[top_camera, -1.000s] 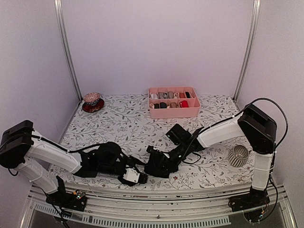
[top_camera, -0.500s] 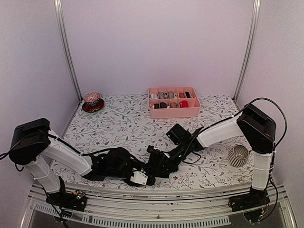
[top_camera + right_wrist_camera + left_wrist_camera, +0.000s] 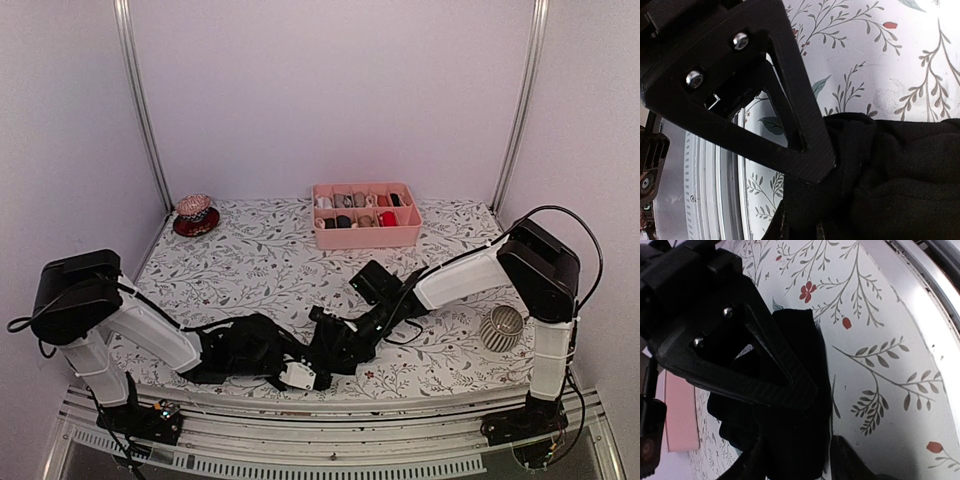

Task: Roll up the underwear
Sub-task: Roll the underwear at the center of the board.

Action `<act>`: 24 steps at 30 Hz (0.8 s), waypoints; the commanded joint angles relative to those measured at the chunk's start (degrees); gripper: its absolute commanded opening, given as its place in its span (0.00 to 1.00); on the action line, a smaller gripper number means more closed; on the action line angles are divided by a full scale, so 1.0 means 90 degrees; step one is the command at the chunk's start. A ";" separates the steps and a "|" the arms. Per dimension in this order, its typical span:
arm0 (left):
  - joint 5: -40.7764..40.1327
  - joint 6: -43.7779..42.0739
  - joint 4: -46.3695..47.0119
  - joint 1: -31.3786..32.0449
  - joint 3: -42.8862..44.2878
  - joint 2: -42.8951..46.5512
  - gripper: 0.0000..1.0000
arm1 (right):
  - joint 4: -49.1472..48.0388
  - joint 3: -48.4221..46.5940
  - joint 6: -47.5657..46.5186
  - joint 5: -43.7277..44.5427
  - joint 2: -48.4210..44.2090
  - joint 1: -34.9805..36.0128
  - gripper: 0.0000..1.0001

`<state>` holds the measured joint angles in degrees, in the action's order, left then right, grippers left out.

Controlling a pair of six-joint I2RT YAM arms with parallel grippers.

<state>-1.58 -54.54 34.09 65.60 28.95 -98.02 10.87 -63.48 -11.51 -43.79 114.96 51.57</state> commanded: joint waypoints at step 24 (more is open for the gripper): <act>-0.0202 0.0229 -0.2221 0.0045 0.0922 -0.0468 0.17 | 0.0022 0.1099 -0.0020 0.1989 -0.1943 -0.0004 0.56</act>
<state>-4.93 -55.11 27.83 66.11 34.79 -100.75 11.90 -56.93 -11.46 -34.72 105.51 51.62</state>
